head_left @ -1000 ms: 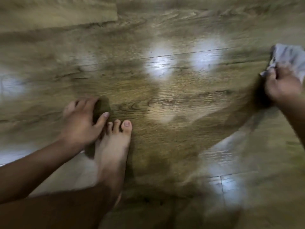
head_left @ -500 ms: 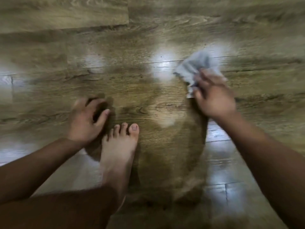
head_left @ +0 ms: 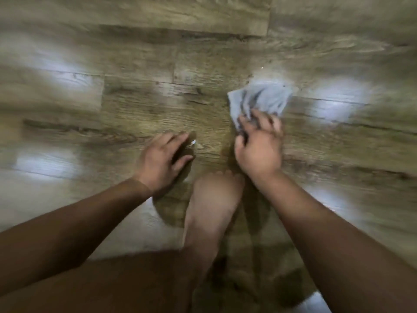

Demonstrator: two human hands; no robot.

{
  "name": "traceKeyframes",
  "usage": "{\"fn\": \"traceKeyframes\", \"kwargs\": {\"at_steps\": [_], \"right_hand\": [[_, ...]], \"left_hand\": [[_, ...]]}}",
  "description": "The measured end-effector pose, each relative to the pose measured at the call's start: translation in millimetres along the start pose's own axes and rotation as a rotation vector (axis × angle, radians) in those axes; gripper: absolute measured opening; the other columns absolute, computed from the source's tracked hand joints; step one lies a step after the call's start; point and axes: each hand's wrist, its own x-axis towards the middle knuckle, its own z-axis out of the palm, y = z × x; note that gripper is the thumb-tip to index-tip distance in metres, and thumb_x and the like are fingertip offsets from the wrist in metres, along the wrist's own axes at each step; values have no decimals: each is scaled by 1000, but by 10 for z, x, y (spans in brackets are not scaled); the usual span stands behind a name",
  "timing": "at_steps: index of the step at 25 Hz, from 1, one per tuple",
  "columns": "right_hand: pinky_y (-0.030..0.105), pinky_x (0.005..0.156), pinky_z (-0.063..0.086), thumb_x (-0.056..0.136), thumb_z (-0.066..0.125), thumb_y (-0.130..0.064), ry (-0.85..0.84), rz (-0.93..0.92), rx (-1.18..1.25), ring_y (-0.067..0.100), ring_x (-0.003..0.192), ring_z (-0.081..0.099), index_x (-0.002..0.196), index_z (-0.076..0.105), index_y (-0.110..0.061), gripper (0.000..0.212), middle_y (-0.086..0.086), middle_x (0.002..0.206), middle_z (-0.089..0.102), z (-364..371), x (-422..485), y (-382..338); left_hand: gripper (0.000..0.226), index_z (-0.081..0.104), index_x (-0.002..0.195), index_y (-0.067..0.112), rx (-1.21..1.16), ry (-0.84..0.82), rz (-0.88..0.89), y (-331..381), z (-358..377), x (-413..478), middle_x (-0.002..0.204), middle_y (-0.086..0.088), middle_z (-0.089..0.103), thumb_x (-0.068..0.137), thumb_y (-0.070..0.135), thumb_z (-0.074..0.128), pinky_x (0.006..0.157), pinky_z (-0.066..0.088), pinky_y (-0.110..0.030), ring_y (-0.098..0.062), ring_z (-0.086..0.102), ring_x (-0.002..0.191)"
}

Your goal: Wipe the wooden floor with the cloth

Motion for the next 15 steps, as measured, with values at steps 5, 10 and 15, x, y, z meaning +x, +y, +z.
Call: {"fn": "traceKeyframes", "kwargs": {"at_steps": [5,10,15], "right_hand": [[39,105,39,78,46,-30,-94,-154,36,38,122,46,121,67,-15,50,11,134,55,108,272,-298],[36,109,31,81,42,-32,-246,-241,-21,36,129,38,132,61,-14,57,12,142,50,26,92,-525],[40,113,33,85,53,-30,-484,-737,-48,33,131,39,135,58,-17,52,9,146,48,242,-96,-858]], "left_hand": [[27,73,79,13,2,80,155,4,34,216,79,-6,63,87,34,59,59,50,-30,-30,62,74],[18,59,87,11,53,43,55,182,-71,-42,89,-11,58,95,24,49,61,48,-37,-34,60,78],[54,55,91,18,-106,-131,-215,81,-198,-1359,79,-6,63,104,53,17,59,50,-37,-30,64,68]]}}
